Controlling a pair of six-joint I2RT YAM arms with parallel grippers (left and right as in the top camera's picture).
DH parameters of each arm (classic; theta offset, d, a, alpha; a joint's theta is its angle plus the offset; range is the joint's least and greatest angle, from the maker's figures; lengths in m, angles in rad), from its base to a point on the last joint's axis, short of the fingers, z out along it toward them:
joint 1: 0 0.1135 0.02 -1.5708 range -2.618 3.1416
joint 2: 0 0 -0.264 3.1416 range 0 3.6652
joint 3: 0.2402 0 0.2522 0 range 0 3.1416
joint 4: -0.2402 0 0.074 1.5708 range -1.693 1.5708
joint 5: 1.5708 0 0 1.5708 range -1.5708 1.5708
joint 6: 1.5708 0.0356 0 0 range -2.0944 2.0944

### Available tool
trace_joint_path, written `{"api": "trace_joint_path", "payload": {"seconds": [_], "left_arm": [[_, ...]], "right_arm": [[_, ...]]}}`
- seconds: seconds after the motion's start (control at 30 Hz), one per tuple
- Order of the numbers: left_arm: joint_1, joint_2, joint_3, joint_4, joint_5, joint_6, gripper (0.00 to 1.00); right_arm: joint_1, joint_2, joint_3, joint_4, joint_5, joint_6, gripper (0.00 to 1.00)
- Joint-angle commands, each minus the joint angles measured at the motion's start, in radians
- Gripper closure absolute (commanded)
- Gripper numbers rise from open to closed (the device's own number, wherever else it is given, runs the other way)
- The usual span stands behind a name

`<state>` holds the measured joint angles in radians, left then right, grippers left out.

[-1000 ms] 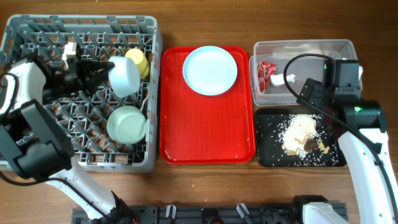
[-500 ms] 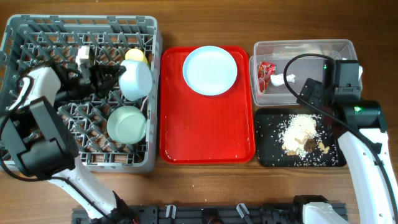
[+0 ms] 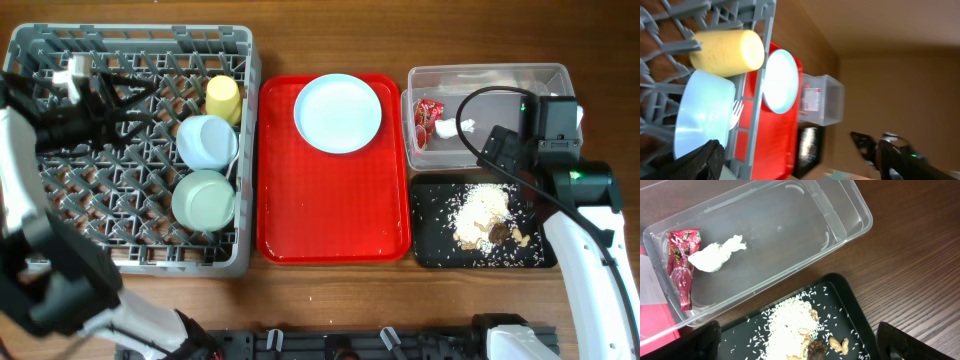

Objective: Sort waste into correct bins and load items into the dishwasher rack
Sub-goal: 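Reach the left gripper to the blue plate and lift it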

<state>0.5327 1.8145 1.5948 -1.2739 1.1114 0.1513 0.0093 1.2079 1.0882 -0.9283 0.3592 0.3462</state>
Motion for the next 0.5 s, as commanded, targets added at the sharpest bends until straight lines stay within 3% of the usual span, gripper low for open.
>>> {"api": "trace_joint_path", "payload": {"seconds": [0.0,0.1,0.23,0.27,0.3,0.37,0.43,0.47], "left_arm": [[-0.111,-0.19,0.024,0.067,-0.327,-0.225,0.0],[-0.377,-0.306,0.024,0.175,-0.657,-0.39,0.01],[-0.719,-0.267,0.018,0.334,-0.801,-0.399,0.0],[-0.789,-0.233,0.013,0.375,-0.807,-0.399,0.04],[-0.826,-0.208,0.012,0.392,-0.822,-0.406,0.24],[-0.927,-0.101,0.012,0.406,-1.034,-0.537,0.57],[-0.97,0.012,0.012,0.408,-1.205,-0.645,0.62],[-0.975,0.071,0.012,0.424,-1.214,-0.663,0.48]], "right_arm": [[-0.004,-0.001,0.017,0.0,-0.003,-0.005,0.0],[-0.004,-0.001,0.017,0.0,-0.003,-0.005,0.0],[-0.004,-0.001,0.017,0.0,-0.003,-0.005,0.0],[-0.004,-0.001,0.017,0.0,-0.003,-0.005,0.0],[-0.004,-0.001,0.017,0.001,-0.003,-0.005,0.0],[-0.004,-0.001,0.017,0.0,-0.003,-0.005,0.0],[-0.004,-0.001,0.017,0.0,-0.003,-0.005,0.0],[-0.004,-0.001,0.017,0.0,-0.003,-0.005,0.0]]}}
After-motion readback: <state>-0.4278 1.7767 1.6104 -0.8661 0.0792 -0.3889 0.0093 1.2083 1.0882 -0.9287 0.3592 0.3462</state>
